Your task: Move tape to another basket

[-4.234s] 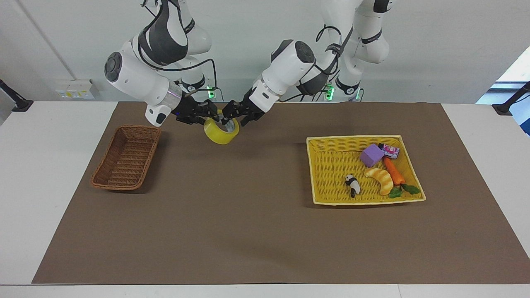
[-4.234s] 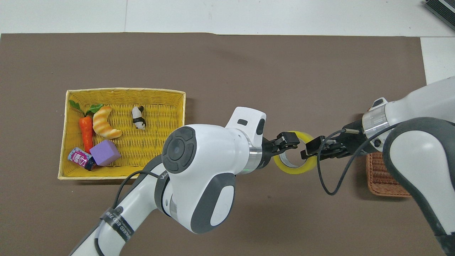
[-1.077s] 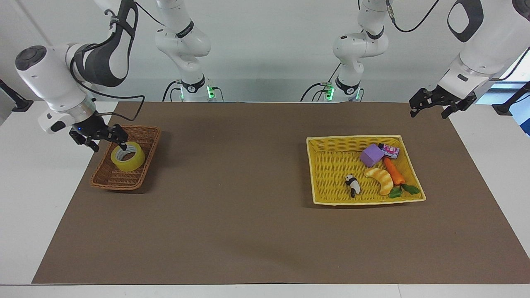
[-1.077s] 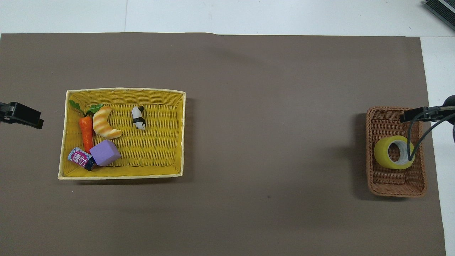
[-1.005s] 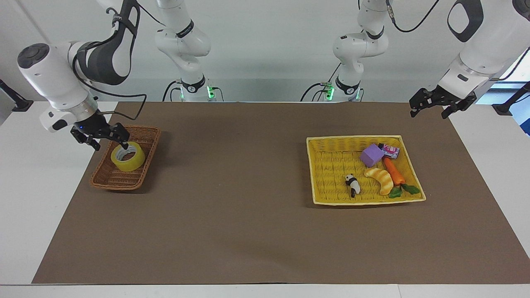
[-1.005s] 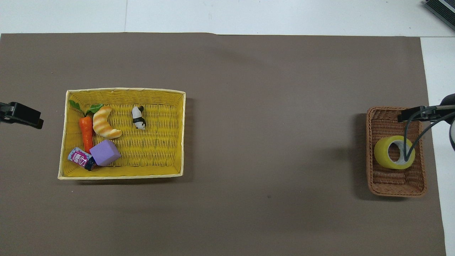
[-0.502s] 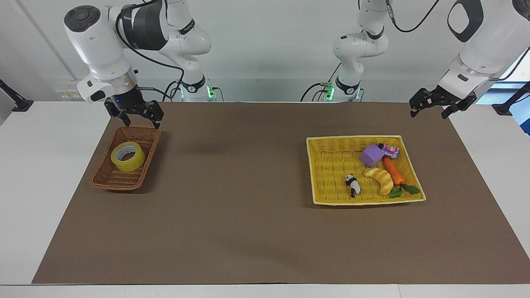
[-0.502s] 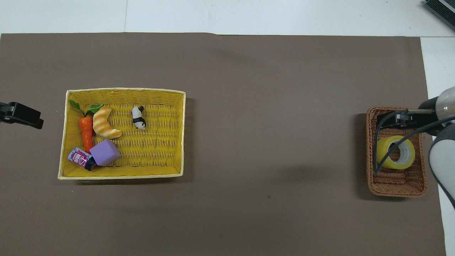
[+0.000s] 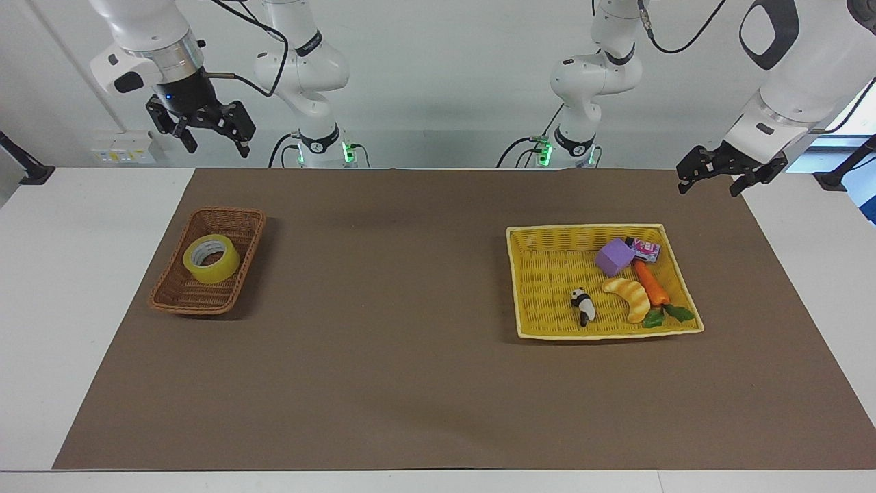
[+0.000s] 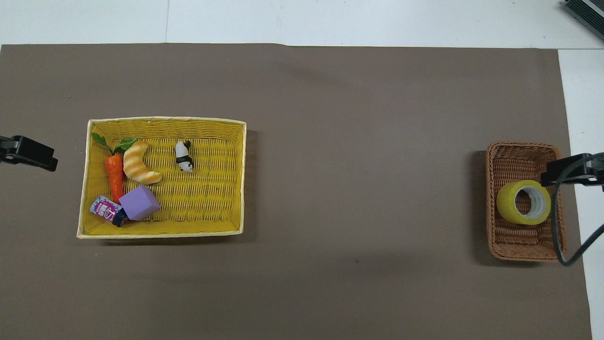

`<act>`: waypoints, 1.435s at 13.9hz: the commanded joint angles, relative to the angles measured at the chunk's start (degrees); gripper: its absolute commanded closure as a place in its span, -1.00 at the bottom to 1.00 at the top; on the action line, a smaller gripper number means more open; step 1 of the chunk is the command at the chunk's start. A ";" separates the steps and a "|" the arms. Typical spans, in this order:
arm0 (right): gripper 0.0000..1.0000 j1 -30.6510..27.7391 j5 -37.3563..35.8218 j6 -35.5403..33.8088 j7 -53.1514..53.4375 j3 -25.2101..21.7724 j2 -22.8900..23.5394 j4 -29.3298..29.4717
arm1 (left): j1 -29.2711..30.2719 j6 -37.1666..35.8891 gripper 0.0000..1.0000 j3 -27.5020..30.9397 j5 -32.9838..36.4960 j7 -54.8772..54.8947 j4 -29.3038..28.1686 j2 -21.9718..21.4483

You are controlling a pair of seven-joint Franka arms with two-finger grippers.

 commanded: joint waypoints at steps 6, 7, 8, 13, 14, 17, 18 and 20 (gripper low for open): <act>-1.00 -0.75 0.38 0.39 0.26 0.52 -0.04 1.16 | 0.34 -1.01 -1.00 -0.23 0.72 0.62 0.47 -0.45; -1.00 -0.93 0.30 0.57 -0.09 0.35 -0.13 0.82 | 0.34 -1.01 -1.00 -0.23 0.72 0.62 0.47 -0.45; -1.00 -1.10 0.29 0.74 -0.18 0.00 -0.22 0.64 | 0.34 -1.01 -1.00 -0.23 0.63 0.62 0.47 -0.45; -1.00 -1.11 0.12 0.66 -0.09 -0.09 -0.48 0.55 | 0.34 -1.01 -1.00 -0.23 0.72 0.71 0.47 -0.45; -1.00 -1.11 0.12 0.57 -0.18 -0.09 -0.48 0.47 | 0.34 -0.92 -1.00 -0.23 0.72 0.71 0.47 -0.45; -1.00 -1.11 0.12 0.66 -0.18 -0.09 -0.48 0.38 | 0.34 -0.92 -1.00 -0.23 0.72 0.62 0.47 -0.45; -1.00 -1.11 0.12 0.66 -0.09 -0.09 -0.48 0.38 | 0.34 -1.01 -1.00 -0.23 0.72 0.62 0.47 -0.45; -1.00 -1.19 0.12 0.66 -0.18 -0.09 -0.48 0.38 | 0.34 -1.01 -1.00 -0.23 0.72 0.71 0.47 -0.45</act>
